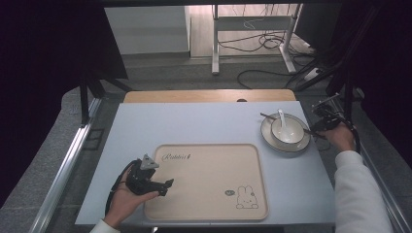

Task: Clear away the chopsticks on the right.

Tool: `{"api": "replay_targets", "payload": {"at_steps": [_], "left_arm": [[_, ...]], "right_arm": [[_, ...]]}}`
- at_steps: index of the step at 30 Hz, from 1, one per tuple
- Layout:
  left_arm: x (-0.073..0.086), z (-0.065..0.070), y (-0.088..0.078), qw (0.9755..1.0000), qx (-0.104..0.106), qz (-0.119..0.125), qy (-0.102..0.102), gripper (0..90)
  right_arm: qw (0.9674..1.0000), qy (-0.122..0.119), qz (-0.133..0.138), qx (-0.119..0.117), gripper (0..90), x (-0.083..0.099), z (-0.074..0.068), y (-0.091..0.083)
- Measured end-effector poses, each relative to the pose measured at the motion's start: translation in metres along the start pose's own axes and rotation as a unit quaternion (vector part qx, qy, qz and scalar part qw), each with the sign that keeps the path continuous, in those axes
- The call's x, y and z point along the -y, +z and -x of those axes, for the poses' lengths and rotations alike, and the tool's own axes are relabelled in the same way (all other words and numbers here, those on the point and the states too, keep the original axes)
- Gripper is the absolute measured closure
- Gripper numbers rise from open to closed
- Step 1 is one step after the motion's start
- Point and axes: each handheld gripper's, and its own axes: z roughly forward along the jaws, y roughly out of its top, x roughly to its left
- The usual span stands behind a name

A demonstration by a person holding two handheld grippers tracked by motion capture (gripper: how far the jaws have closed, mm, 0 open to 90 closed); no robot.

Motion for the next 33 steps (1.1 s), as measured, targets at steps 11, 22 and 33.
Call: {"api": "replay_targets", "payload": {"at_steps": [11, 22, 33], "left_arm": [[0.000, -0.001, 0.001, 1.0000, -0.002, -0.004, 0.000, 10.8], [0.001, -0.001, 0.002, 1.0000, -0.002, -0.008, 0.001, 10.9], [0.001, -0.002, 0.004, 0.9999, -0.003, -0.015, 0.003, 10.9]], "right_arm": [[0.9994, -0.007, 0.034, -0.004, 89.1, 0.003, -0.001, -0.024], [0.9988, -0.027, 0.032, -0.026, 89.1, 0.006, -0.009, -0.028], [0.9986, -0.029, 0.034, -0.029, 89.1, 0.011, -0.007, -0.024]]}}
